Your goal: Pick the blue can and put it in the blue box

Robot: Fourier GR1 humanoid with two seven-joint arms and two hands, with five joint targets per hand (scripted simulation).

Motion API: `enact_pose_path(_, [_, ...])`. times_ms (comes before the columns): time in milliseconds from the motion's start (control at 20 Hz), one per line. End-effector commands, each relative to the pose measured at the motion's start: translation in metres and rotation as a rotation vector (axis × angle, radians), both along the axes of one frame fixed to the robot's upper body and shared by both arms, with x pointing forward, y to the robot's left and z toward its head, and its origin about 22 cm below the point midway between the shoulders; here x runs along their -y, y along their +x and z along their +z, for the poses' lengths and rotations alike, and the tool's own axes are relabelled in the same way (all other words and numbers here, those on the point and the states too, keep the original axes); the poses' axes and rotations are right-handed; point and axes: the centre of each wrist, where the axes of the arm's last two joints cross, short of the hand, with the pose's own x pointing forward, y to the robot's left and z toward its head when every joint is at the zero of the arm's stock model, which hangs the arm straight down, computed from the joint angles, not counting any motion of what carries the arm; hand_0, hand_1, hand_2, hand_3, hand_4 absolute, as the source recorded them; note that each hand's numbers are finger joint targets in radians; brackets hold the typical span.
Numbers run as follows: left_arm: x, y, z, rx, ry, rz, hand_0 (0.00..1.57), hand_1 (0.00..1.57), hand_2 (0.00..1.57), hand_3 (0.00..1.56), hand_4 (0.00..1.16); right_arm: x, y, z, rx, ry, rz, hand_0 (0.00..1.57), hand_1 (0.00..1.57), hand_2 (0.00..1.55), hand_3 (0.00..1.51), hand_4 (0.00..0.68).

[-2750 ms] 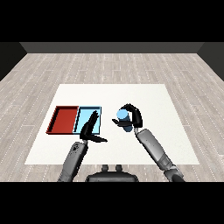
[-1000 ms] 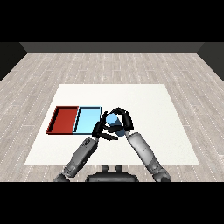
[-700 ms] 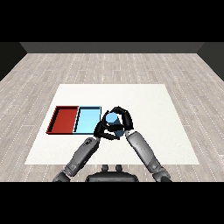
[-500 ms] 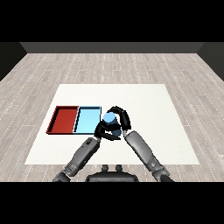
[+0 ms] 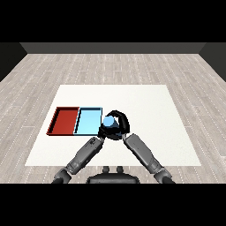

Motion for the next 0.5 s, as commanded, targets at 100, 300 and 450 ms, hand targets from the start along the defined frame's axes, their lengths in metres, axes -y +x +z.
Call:
enact_pose_path(100, [0.011,-0.005,0.005,-0.053,-0.124,0.082,0.86,0.86,0.94,0.77,0.57,0.006,0.012,0.012,-0.005,0.080,0.006,1.45,1.45,1.45,1.39,0.614])
enact_pose_path(300, [0.005,0.003,-0.005,-0.050,-0.168,0.080,1.57,1.57,1.57,1.46,0.82,-0.003,-0.002,0.011,-0.016,0.102,0.018,1.46,1.46,1.44,1.40,0.634])
enact_pose_path(450, [0.002,0.006,-0.022,-0.033,-0.153,0.095,1.57,1.57,1.57,1.50,0.91,-0.011,-0.016,0.000,-0.008,0.098,0.009,1.44,1.44,1.44,1.39,0.617])
